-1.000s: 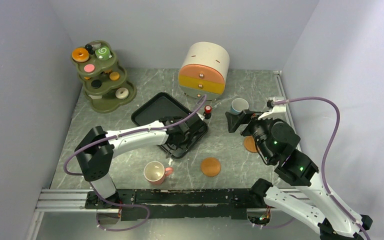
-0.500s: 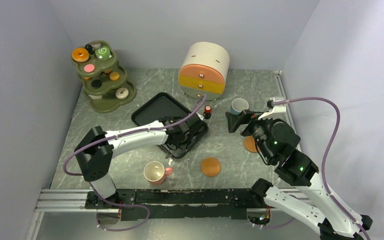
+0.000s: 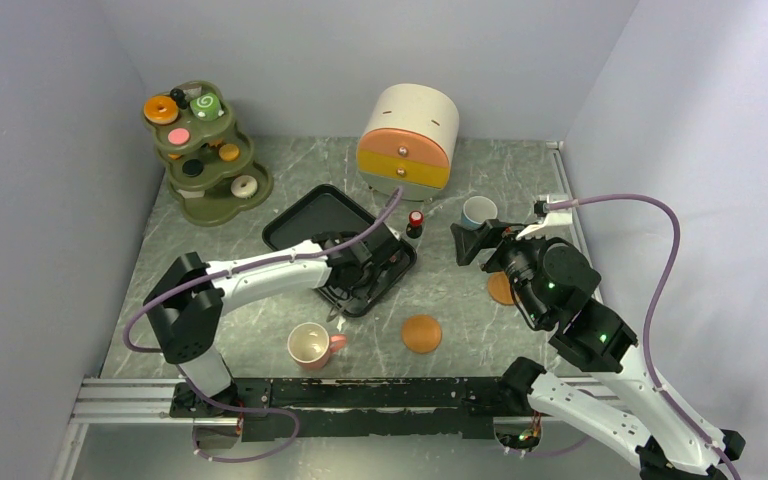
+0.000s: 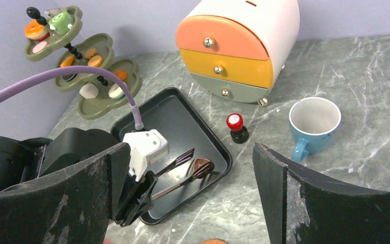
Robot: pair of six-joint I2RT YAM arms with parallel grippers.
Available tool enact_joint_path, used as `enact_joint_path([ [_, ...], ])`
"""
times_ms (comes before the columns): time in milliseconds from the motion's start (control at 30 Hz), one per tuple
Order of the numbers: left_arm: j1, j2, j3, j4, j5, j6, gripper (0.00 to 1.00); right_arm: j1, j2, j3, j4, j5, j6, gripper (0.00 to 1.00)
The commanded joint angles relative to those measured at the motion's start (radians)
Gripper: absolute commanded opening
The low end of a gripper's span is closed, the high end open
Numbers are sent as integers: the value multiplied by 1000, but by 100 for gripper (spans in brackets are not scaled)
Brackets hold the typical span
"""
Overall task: Serve the afternoon tea
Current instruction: Pick up the desert from the tray.
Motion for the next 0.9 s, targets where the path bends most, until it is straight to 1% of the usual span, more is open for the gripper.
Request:
enact_joint_path([
  [0,19,-39,-10,44,65,-13,52,-4,-5,13,3,9,-3,94],
  [200,41,-50,-39,67,100,-20,48,-6,-10,14,-5,3,8,94],
  [300,42,-48,-35,51,101,-23,45,-4,-17,9,-7,3,13,94],
  [867,62,-85,3,6,-7,-46,39,-4,-40,-1,-9,4,16,94],
])
